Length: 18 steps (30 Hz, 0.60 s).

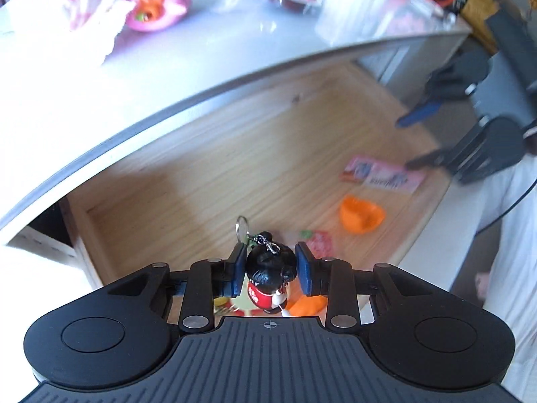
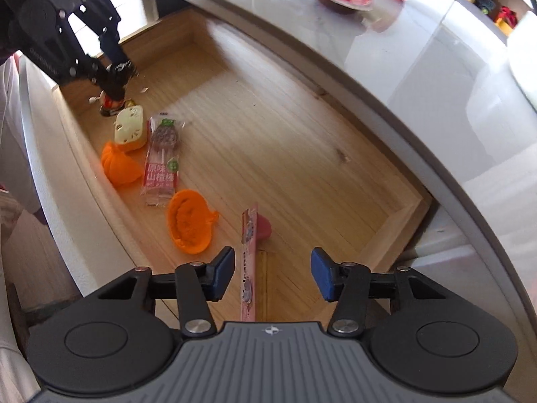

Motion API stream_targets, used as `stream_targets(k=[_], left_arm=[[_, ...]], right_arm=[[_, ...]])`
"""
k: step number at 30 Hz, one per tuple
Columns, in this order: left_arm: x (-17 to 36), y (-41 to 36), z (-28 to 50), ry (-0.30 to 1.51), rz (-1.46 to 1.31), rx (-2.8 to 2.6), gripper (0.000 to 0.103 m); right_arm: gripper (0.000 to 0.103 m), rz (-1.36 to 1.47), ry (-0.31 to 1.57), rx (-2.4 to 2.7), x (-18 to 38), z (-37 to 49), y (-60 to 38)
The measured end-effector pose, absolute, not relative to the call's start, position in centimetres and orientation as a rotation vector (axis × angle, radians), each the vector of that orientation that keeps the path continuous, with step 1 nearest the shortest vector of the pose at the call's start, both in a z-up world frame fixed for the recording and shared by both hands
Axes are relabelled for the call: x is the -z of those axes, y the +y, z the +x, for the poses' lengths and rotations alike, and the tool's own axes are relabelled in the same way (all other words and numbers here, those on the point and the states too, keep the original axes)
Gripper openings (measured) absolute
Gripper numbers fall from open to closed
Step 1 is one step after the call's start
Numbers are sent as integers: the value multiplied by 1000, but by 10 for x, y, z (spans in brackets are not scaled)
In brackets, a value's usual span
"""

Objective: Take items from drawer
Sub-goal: 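Set the keychain on the counter with left tool while right tool lifts pink-capped biscuit pack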

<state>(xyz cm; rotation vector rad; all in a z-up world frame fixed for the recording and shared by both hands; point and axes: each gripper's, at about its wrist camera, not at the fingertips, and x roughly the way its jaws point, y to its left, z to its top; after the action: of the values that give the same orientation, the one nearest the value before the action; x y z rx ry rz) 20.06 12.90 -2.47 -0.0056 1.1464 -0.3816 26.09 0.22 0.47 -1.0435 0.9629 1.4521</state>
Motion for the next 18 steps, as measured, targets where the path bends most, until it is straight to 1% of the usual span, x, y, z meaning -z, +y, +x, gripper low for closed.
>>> stream_targets(k=[3, 9, 12, 13, 14, 16, 18], left_arm=[[20, 134, 190, 1108, -54, 385, 35], [16, 131, 176, 1084, -39, 393, 35], [14, 128, 167, 1063, -46, 407, 35], [12, 127, 165, 1056, -48, 409, 35], [13, 122, 164, 1047, -50, 410, 35], [7, 122, 160, 1023, -62, 412, 35], [-5, 123, 158, 984, -80, 408, 35]], right_arm=[[50, -1165, 954, -1472, 12, 245, 22], [50, -1407, 986, -1436, 57, 224, 54], [50, -1481, 950, -1406, 71, 221, 56], [37, -1465, 976, -1408, 69, 222, 56], [27, -1453, 994, -1383, 66, 223, 56], [20, -1428, 973, -1385, 52, 223, 50], [20, -1372, 936, -1388, 26, 223, 40]])
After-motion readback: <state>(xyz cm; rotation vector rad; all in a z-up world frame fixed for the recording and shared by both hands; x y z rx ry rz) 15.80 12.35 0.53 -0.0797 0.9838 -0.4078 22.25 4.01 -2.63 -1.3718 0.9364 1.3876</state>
